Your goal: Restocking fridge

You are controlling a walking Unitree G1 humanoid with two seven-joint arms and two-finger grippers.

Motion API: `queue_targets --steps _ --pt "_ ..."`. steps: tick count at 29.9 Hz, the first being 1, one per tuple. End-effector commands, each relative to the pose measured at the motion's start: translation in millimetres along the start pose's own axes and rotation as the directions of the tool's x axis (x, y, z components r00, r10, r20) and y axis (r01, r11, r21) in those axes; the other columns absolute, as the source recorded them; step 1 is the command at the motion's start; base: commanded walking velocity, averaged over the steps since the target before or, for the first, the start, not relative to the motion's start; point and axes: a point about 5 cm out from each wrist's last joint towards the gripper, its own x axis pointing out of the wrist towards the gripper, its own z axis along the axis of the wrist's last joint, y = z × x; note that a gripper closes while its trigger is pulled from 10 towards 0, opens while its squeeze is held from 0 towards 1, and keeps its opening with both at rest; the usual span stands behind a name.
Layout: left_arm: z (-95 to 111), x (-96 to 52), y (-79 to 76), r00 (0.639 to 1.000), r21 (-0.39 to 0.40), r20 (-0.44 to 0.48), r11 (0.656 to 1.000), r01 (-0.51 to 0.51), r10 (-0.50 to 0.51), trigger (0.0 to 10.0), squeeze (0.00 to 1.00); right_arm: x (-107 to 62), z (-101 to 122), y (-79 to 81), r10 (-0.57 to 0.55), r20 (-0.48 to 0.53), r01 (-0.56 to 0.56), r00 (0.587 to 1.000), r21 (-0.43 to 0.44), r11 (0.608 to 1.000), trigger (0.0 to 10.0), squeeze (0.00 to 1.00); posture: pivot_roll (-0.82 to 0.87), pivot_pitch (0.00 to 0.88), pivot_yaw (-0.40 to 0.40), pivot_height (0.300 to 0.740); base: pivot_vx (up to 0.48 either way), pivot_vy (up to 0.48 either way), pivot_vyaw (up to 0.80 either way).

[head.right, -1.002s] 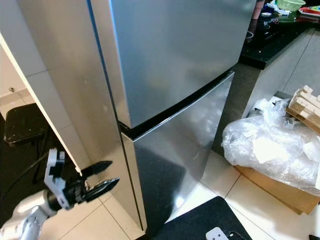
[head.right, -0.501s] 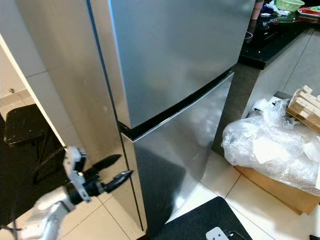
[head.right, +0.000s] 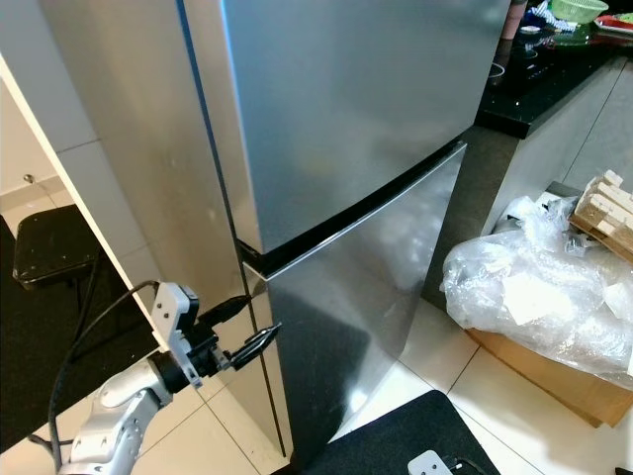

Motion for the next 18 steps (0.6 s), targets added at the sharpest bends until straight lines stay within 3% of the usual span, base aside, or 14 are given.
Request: queue_targets --steps 1,9,18 --pt "0.2 3.5 2.7 1.000 0.033 -0.009 0.999 -0.025 0.026 10.0 0.00 0.0 -2.0 0.5 0.000 -0.009 0.000 1.000 -0.003 1.000 10.0 0.00 -0.04 0.000 -0.008 0.740 0.000 0.000 0.00" --pt "-0.1 4.3 8.6 0.997 0.042 -0.002 0.996 -0.074 0.074 10.0 0.00 -0.1 -2.8 0.2 -0.005 -0.011 0.005 1.000 -0.008 1.000 10.0 0.00 -0.04 0.000 -0.009 0.740 0.000 0.000 0.00" --pt "1.3 9.8 -0.3 1.000 0.027 0.026 1.000 0.002 -0.003 10.0 0.00 -0.1 -2.3 0.0 -0.009 -0.010 0.009 1.000 -0.009 1.000 10.0 0.00 -0.04 0.000 -0.009 0.740 0.000 0.000 0.00"
